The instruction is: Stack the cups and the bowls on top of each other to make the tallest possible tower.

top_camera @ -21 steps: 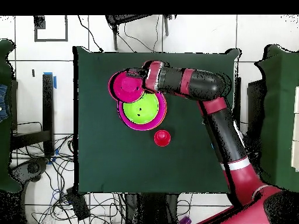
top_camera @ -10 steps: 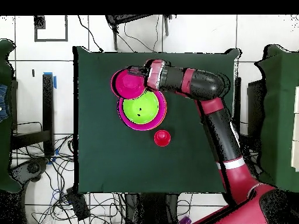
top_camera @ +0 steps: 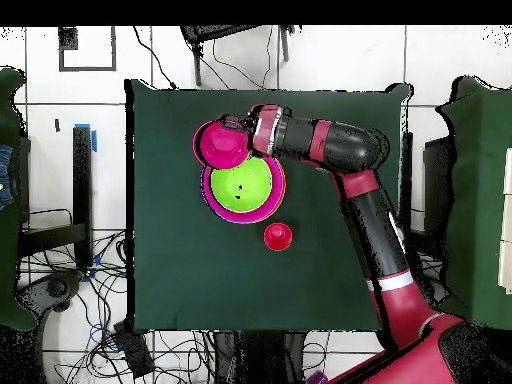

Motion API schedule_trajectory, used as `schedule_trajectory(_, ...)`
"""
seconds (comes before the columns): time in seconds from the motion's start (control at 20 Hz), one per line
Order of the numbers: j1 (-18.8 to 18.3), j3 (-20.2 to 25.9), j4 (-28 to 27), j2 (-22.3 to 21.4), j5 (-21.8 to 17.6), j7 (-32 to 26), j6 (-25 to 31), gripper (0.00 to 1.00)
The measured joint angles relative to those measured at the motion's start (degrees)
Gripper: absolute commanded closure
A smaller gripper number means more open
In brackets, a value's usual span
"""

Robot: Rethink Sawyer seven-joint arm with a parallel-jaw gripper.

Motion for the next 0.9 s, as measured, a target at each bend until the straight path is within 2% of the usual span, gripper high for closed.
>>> schedule_trajectory(0.65, -0.77, -2.61, -2.75, 3.10, 0.01, -0.28, 0.18, 1.00)
schedule_trajectory(0.9, -1.49, -3.81, -4.18, 4.47, 0.01, -2.13, 1.15, 1.00)
